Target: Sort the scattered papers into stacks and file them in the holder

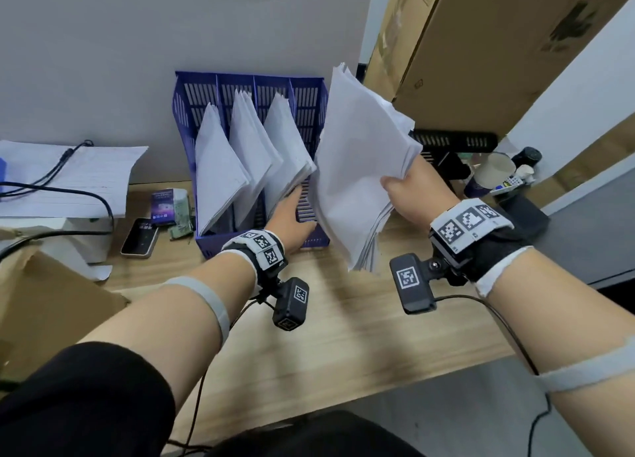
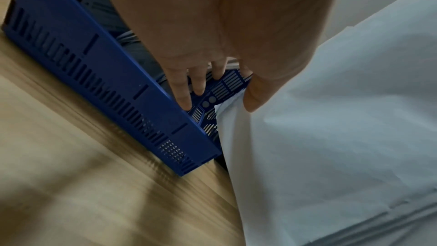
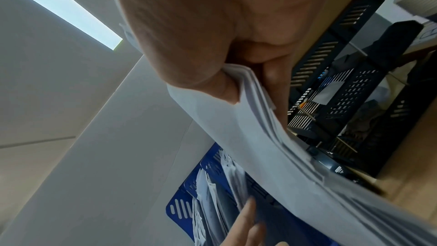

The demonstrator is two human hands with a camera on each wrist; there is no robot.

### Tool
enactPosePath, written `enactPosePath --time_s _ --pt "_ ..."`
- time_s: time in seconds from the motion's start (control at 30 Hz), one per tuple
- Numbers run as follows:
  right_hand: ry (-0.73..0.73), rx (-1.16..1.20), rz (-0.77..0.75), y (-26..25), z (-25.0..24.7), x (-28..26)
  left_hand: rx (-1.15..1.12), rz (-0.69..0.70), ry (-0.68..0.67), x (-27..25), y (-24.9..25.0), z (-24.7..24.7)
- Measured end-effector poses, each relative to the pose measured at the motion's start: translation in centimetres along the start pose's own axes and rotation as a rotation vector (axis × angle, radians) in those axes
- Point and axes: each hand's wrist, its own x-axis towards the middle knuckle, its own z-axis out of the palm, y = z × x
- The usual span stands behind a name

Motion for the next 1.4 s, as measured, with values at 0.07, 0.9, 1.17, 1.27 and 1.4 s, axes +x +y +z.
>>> enactPosePath --time_s 0.07,0.9,1.17,1.27,1.4 --pt "-0.014 -0.015 0.01 -0.4 0.3 1.5 0.062 -0.011 0.09 0.4 -0.2 -0.5" --pt "0.037 0.043 -0.065 -0.4 7.6 13.5 -0.018 -0.295 0.14 3.5 1.1 -0.1" --pt "-0.16 -0.179 0.127 2.4 9.9 12.4 -0.023 -0.306 0.181 3.3 -0.2 -0.4" --pt "-0.135 -0.133 0.105 2.0 9.8 12.5 -0.048 -0.291 0.181 3.1 -0.1 -0.6" --pt "-0.157 -0.018 0.111 2.1 10.2 12.4 -0.08 -0.289 0.186 2.6 0.4 -0.9"
